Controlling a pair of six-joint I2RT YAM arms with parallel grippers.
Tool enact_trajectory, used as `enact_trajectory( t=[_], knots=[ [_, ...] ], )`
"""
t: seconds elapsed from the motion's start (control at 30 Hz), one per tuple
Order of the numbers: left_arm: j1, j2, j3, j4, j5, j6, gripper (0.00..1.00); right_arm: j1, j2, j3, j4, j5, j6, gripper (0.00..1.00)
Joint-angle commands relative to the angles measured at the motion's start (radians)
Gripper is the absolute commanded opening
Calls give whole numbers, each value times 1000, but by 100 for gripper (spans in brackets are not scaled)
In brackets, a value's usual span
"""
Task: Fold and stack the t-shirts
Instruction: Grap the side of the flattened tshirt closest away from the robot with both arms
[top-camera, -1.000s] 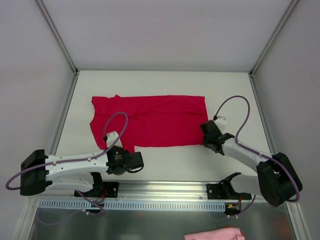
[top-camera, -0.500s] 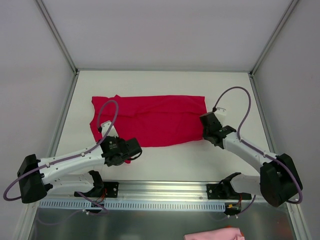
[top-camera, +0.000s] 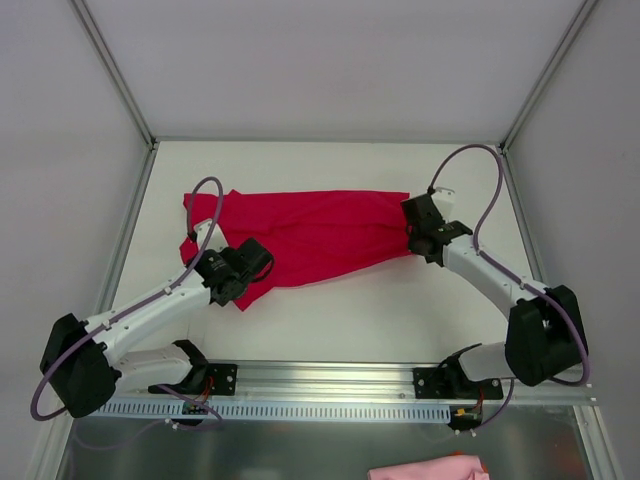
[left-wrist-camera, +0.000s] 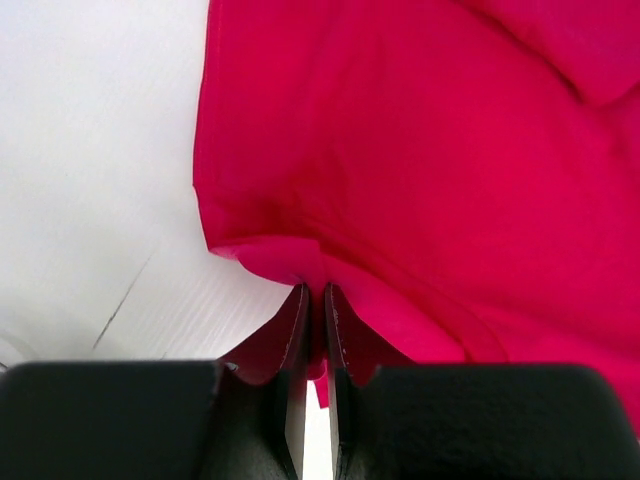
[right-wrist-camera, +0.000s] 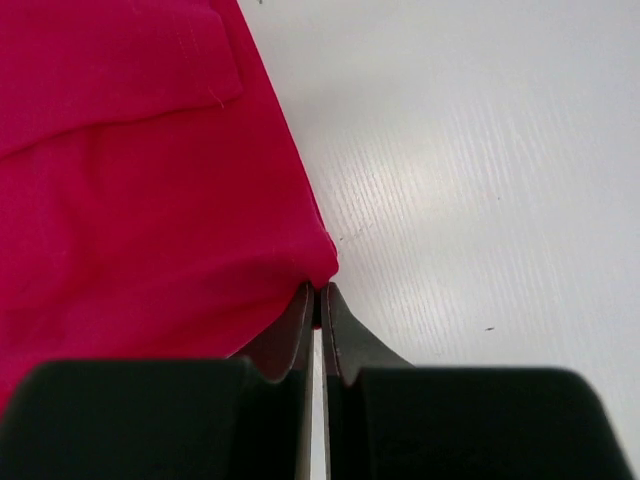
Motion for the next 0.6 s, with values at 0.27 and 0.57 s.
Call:
enact_trajectory(
  t=[0.27,0.57],
  knots=[
    [159,90,217,59,6,243,0,-58,186,179,-28,-50,-85,1],
    [187,52,230,75,41,289,0,-57,102,117,-11,-146,-79,1]
  ],
)
